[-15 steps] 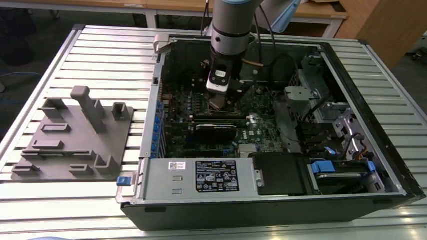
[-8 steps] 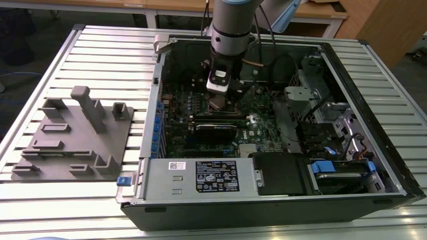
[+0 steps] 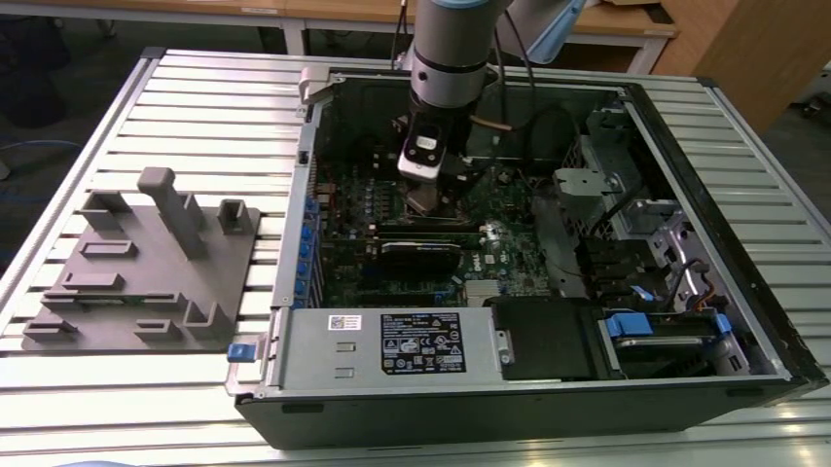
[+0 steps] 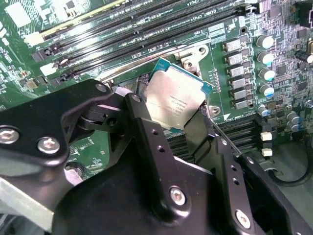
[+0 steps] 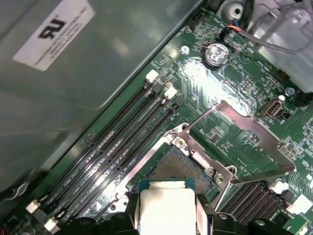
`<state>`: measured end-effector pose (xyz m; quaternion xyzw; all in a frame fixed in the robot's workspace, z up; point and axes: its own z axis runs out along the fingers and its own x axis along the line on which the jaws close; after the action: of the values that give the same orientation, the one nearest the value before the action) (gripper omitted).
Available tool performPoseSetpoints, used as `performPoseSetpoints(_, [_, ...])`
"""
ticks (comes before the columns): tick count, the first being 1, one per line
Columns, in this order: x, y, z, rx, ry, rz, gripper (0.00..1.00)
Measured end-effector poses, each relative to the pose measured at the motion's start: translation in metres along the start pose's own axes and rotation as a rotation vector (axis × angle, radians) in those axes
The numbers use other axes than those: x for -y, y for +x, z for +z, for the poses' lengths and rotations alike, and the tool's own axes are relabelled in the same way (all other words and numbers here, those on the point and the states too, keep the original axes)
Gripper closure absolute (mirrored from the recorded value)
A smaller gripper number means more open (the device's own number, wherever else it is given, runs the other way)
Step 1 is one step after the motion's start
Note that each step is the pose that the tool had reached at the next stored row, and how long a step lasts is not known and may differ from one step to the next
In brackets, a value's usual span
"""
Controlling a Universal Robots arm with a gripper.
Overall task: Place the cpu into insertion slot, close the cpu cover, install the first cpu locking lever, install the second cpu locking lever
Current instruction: 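Place the cpu into insertion slot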
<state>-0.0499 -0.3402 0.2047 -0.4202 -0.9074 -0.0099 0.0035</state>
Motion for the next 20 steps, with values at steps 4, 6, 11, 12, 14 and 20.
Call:
performPoseSetpoints(4, [0.0, 0.0, 0.0, 0.0002, -0.0002, 0.013, 0.46])
performPoseSetpoints(6, [0.0, 0.0, 0.0, 0.0008, -0.0007, 0.051, 0.46])
performPoseSetpoints(11, [0.0, 0.0, -0.0007, 0.001, -0.001, 0.064, 0.46])
performPoseSetpoints(12, [0.0, 0.0, -0.0017, 0.001, -0.001, 0.064, 0.46])
performPoseSetpoints(14, [-0.0001, 0.0001, -0.0027, 0.0009, -0.0011, 0.065, 0.46])
performPoseSetpoints(20, [0.0, 0.0, -0.0028, 0.0013, -0.0013, 0.088, 0.46])
